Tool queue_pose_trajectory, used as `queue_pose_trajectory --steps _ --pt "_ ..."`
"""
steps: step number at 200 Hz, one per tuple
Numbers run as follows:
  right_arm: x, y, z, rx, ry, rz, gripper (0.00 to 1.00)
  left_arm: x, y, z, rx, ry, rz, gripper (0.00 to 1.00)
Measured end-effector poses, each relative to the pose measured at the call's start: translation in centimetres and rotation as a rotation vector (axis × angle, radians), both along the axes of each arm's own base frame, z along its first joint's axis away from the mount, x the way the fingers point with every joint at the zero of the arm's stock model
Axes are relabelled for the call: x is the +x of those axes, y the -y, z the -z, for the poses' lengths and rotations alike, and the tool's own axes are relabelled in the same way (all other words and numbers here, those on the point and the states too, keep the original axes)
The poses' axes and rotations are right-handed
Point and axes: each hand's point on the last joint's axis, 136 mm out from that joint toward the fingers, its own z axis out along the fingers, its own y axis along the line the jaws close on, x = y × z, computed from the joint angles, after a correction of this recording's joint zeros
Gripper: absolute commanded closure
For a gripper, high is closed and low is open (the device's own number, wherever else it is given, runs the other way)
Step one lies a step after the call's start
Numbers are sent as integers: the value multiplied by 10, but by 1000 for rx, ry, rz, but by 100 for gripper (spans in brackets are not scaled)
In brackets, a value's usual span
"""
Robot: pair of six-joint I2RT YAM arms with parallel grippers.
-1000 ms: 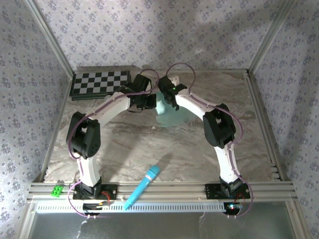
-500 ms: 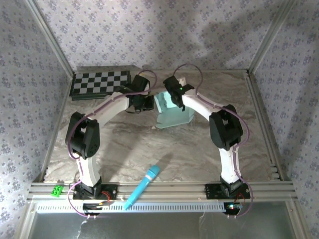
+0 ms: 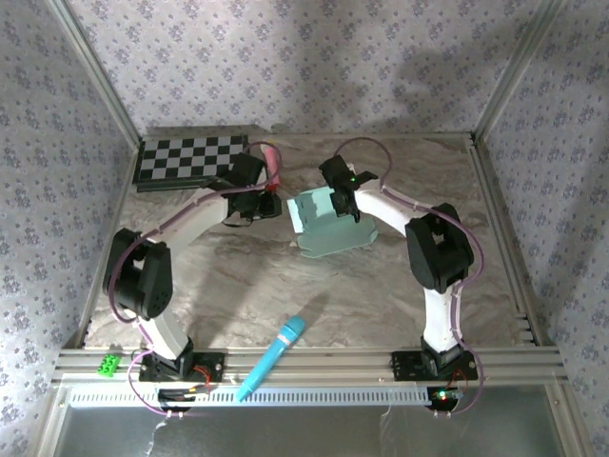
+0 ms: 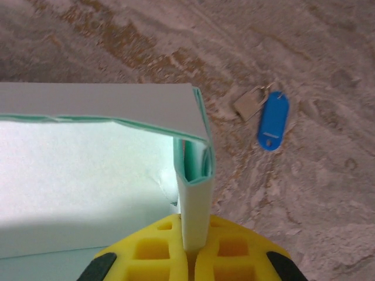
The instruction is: Fold the paper box
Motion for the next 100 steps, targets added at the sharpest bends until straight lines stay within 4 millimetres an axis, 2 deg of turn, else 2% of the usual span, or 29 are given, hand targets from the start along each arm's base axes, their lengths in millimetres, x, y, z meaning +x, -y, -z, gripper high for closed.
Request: queue_pose_trajectory --steps 26,63,100 --pt "-6 -4 7 27 -30 -18 94 -11 -4 10 -40 5 26 53" --pt "-11 -11 11 49 -49 -36 94 -28 1 34 -88 -23 65 52" --pt "-13 -18 12 58 -54 -50 94 -19 12 30 -143 23 89 50"
